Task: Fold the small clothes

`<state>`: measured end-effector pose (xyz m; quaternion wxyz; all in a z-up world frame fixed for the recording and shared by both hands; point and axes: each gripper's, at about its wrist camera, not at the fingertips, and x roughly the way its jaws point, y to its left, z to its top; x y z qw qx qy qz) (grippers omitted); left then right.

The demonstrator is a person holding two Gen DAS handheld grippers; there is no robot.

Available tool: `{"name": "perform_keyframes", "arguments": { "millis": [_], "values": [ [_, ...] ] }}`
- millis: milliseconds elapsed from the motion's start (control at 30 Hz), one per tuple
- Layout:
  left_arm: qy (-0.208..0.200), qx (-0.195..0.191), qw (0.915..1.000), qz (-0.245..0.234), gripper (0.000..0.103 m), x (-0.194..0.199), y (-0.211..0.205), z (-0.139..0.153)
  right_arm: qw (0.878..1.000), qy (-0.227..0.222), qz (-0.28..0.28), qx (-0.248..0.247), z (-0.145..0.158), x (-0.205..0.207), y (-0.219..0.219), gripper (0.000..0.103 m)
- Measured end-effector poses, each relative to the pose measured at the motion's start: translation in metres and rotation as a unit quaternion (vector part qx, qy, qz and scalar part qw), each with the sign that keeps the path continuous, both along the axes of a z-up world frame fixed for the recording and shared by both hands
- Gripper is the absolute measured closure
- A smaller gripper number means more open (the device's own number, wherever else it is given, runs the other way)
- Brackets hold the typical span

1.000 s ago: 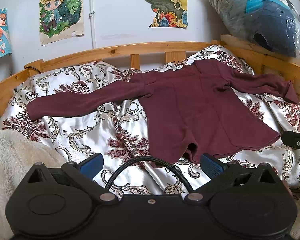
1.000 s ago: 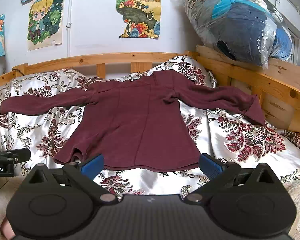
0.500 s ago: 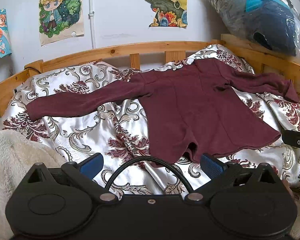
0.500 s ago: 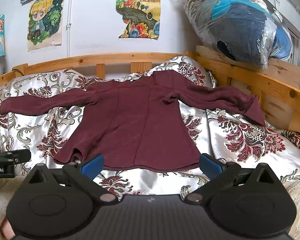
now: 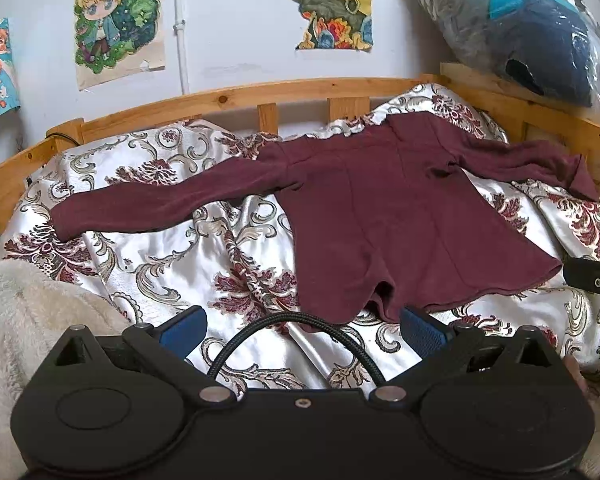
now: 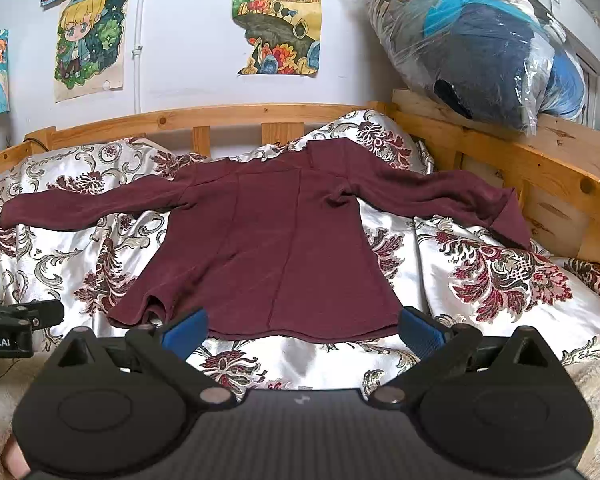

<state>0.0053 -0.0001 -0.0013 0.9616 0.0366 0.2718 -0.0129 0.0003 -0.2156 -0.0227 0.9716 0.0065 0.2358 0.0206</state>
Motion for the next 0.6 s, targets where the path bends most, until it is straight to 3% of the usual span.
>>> {"name": "perform_keyframes", "arguments": {
  "millis": [100,267,400,500,600],
  "values": [
    [0.016,0.003,0.9996,-0.023,0.001,0.005,0.001,0.002,0.999,0.009,0.011,0.039,0.000,0.007,-0.013,0.000],
    [-0.010,0.032,0.9978,-0.057,0.001,0.024,-0.008,0.023,0.986,0.038,0.015,0.164,0.011,0.029,-0.058,0.000],
    [-0.027,0.056,0.9949,-0.079,0.001,0.050,-0.020,0.048,0.971,0.011,0.013,0.237,0.020,0.053,-0.094,0.000],
    [-0.026,0.055,0.9933,-0.098,0.001,0.075,-0.028,0.063,0.967,-0.040,-0.022,0.251,0.028,0.071,-0.116,0.000],
    [-0.017,0.051,0.9932,-0.104,0.001,0.108,-0.032,0.075,0.967,-0.094,-0.106,0.210,0.036,0.094,-0.138,0.000]
  ]
}}
